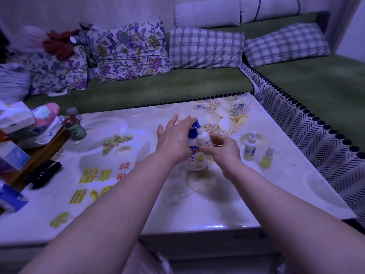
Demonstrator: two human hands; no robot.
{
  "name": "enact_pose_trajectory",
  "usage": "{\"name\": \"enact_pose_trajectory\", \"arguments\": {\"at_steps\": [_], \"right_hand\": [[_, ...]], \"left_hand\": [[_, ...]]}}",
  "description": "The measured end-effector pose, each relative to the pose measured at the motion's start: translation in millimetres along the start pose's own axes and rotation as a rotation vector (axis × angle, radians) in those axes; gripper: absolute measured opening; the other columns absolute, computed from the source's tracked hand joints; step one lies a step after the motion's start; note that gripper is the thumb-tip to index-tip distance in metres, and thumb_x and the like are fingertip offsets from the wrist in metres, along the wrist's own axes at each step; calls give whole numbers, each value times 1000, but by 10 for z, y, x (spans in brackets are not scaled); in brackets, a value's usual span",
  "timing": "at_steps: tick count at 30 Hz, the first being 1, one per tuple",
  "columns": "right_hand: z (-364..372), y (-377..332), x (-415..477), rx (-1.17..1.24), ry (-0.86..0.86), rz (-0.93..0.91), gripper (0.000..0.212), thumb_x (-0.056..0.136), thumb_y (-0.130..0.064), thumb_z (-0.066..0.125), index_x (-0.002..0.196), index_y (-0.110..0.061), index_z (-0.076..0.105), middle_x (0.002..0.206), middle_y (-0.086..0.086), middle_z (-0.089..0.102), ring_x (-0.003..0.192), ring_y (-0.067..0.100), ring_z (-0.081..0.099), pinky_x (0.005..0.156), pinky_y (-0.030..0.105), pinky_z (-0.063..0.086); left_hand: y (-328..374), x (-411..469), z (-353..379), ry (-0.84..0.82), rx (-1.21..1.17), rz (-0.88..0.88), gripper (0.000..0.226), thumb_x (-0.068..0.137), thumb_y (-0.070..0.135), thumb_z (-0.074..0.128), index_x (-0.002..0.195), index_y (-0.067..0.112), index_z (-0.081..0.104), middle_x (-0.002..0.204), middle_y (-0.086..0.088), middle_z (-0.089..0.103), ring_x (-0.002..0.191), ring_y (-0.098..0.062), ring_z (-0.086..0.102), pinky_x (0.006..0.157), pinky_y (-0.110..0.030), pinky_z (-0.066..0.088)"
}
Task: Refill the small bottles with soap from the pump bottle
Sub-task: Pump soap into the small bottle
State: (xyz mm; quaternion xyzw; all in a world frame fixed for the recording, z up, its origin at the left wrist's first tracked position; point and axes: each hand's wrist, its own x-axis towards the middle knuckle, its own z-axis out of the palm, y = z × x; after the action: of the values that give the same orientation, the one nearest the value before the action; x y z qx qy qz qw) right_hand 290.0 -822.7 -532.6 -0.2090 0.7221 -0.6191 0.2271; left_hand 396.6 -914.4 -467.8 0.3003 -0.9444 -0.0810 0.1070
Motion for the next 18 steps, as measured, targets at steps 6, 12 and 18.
{"name": "enact_pose_trajectory", "arguments": {"at_steps": [6, 12, 18], "right_hand": [[-2, -32, -11, 6, 1, -5, 42, 66, -12, 85, 95, -37, 69, 95, -6, 73, 93, 16, 70, 91, 46, 55], [3, -49, -8, 13, -5, 1, 44, 66, -12, 85, 100, -35, 70, 98, -7, 73, 94, 15, 69, 91, 45, 55], [7, -35, -11, -4, -1, 6, 41, 63, -16, 85, 95, -38, 72, 96, -10, 74, 93, 15, 71, 90, 46, 55]], "left_hand": [[18, -10, -18, -3, 6, -7, 81, 80, 8, 59, 147, 35, 22, 157, 13, 19, 147, -17, 4, 116, -56, 8], [43, -16, -46, -3, 37, -7, 81, 80, 8, 60, 147, 33, 21, 157, 11, 20, 147, -18, 5, 115, -56, 7], [50, -22, -44, 6, 53, -9, 80, 80, 5, 58, 146, 34, 23, 156, 12, 22, 147, -18, 5, 116, -56, 5]]}}
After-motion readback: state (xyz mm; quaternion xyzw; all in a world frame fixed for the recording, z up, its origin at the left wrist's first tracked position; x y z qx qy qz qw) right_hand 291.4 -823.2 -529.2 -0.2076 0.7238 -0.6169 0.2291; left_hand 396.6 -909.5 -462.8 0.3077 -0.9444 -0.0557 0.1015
